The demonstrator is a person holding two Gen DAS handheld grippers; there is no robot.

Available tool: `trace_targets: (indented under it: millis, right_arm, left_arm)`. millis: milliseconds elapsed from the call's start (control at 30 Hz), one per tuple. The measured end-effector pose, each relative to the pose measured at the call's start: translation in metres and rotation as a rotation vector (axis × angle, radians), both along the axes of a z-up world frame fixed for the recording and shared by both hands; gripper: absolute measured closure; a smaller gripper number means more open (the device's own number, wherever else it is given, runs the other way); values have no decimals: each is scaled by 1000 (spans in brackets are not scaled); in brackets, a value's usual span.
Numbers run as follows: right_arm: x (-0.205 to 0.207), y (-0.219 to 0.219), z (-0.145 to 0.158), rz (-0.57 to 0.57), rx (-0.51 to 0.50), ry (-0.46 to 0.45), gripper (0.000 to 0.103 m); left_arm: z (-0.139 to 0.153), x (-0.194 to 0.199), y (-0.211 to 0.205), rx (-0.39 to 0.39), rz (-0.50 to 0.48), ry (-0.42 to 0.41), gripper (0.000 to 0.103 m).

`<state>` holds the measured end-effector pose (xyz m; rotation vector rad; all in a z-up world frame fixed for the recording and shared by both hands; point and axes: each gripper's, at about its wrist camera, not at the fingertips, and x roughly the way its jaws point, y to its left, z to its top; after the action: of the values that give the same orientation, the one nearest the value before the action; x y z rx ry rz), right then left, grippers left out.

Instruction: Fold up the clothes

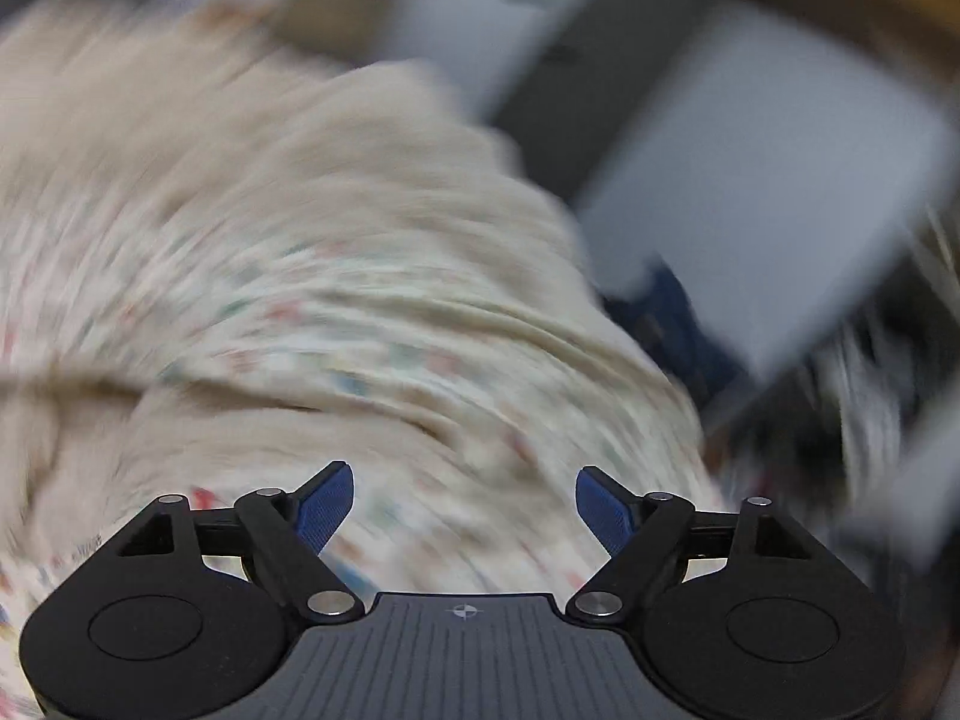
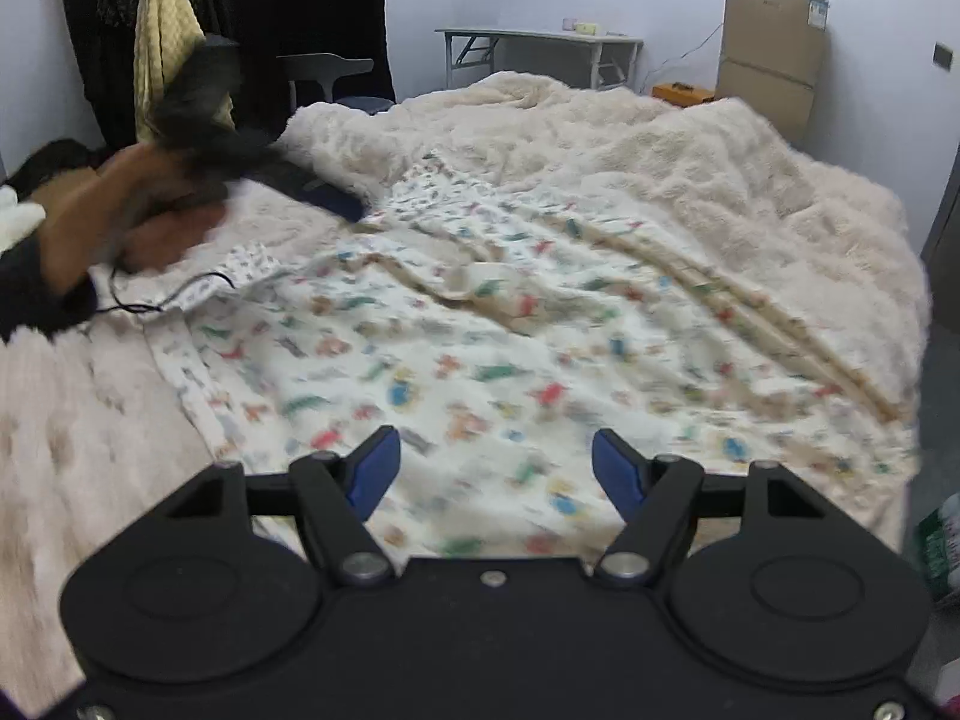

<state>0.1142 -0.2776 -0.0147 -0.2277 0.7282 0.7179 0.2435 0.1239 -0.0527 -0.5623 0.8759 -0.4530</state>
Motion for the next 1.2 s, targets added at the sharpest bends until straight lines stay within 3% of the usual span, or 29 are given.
trace_targets:
  millis: [100, 167, 200, 267, 400, 467, 633, 667, 733, 800, 833, 900, 933, 967, 1033, 1200]
  right_arm:
    - [-8, 23, -16, 39, 5, 17, 34]
    - [-13, 29, -23, 41, 9, 24, 34]
    - [-15, 31, -26, 34, 15, 30, 34]
    - [-19, 28, -29, 20, 33, 41, 34]
    - [-20, 18, -24, -14, 59, 42, 34]
    - [-19, 16, -22, -21, 67, 42, 34]
    - [-8, 5, -18, -37, 88, 46, 34]
    - [-6, 2, -18, -41, 90, 43, 34]
    - [7, -15, -16, -87, 118, 36, 34]
    - [24, -28, -14, -123, 134, 26, 34]
    - [39, -37, -11, -146, 134, 9, 34]
    - [71, -51, -6, -188, 131, -19, 32]
    - [106, -59, -3, -222, 127, -20, 32]
    - [142, -63, 0, -250, 124, -16, 32]
    - [195, -64, 3, -281, 120, -9, 32]
    - [299, -43, -11, -224, 145, 84, 33]
  left_arm:
    - [-47, 55, 35, -251, 183, 210, 46]
    - [-74, 63, 46, -393, 295, 252, 74]
    - [-82, 59, 47, -432, 343, 248, 101]
    - [-96, 49, 46, -503, 431, 231, 101]
    - [-79, 15, 46, -623, 460, 127, 102]
    - [-69, 0, 46, -615, 464, 137, 102]
    - [-76, 7, 50, -468, 511, 258, 96]
    - [-76, 8, 50, -468, 501, 259, 90]
    - [-70, 12, 43, -477, 431, 225, 60]
    - [-64, 16, 35, -468, 381, 198, 43]
    - [-62, 18, 30, -450, 359, 193, 42]
    - [-57, 23, 19, -417, 323, 185, 44]
    - [-58, 25, 16, -416, 326, 186, 51]
    - [-59, 26, 14, -410, 331, 186, 59]
    - [-62, 26, 10, -375, 346, 178, 87]
    - [-82, 21, 14, -378, 351, 187, 94]
